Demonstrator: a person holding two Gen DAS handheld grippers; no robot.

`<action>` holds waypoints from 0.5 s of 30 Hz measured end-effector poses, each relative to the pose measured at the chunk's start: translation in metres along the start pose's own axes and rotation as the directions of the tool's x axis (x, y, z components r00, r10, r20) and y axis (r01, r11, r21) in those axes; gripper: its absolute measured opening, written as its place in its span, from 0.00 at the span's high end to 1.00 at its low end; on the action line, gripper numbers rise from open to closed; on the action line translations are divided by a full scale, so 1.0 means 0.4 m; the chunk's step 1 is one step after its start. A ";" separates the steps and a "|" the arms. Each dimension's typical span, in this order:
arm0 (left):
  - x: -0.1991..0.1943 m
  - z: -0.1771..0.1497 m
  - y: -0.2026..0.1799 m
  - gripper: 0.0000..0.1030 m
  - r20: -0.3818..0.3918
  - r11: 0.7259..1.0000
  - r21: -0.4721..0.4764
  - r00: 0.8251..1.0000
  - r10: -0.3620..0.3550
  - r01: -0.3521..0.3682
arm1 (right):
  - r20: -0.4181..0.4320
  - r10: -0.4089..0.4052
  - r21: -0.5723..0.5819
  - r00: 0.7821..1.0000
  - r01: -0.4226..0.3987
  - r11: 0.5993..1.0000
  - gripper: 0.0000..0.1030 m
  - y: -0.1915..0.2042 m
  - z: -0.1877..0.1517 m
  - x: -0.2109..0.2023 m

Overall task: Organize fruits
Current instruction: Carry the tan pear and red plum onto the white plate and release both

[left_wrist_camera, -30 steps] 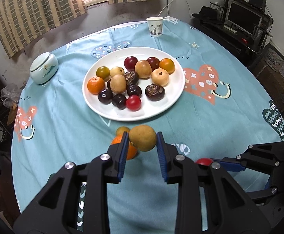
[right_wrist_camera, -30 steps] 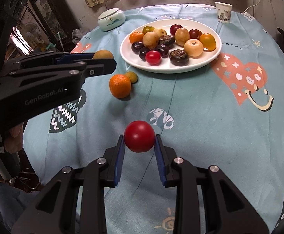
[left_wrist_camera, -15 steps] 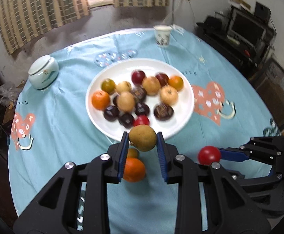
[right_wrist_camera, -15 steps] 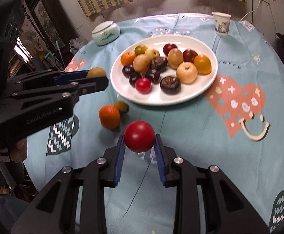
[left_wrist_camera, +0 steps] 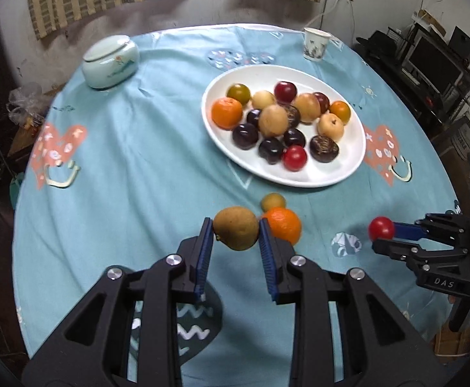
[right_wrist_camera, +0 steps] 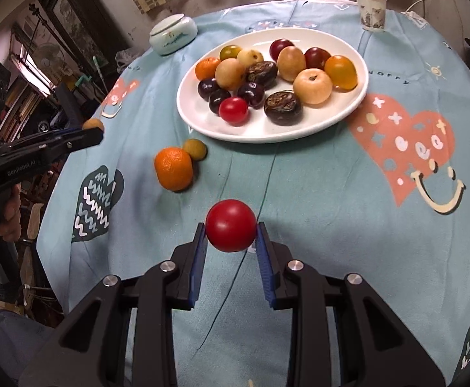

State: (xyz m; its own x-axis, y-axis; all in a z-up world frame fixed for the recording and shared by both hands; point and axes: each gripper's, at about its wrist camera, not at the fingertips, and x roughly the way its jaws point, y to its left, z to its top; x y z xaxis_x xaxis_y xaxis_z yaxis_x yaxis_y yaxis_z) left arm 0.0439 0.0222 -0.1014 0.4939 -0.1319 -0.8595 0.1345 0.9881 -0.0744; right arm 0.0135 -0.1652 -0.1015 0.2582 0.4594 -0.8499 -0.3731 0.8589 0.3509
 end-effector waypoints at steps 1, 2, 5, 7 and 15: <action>0.006 0.010 -0.009 0.72 0.007 1.000 0.013 1.000 -0.007 0.007 | 0.003 -0.004 -0.009 1.000 0.004 1.000 0.70 0.002 0.009 0.002; 0.011 0.032 -0.027 0.72 0.022 0.999 0.031 1.000 -0.020 0.020 | 0.016 -0.012 -0.021 1.000 0.012 1.000 0.70 0.004 0.027 -0.001; 0.021 0.111 -0.071 0.72 0.074 0.996 0.070 0.996 -0.059 0.054 | 0.086 -0.034 -0.046 0.996 0.038 0.998 0.70 -0.001 0.100 -0.032; 0.031 0.163 -0.098 0.72 0.106 0.994 0.100 0.993 -0.058 0.048 | 0.146 -0.044 -0.051 0.988 0.052 0.997 0.70 -0.009 0.155 -0.063; 0.168 0.314 -0.142 0.72 0.074 0.991 0.129 0.997 -0.032 0.022 | 0.195 -0.092 -0.031 0.977 0.100 0.995 0.70 -0.069 0.311 -0.035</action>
State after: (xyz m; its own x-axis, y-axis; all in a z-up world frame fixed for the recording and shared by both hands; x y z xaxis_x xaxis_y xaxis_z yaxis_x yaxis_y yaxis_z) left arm 0.1774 -0.0527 -0.0913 0.5512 -0.1686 -0.8172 0.2551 0.9665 -0.0273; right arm 0.1311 -0.1670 -0.0504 0.4599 0.4136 -0.7858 -0.3730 0.8930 0.2518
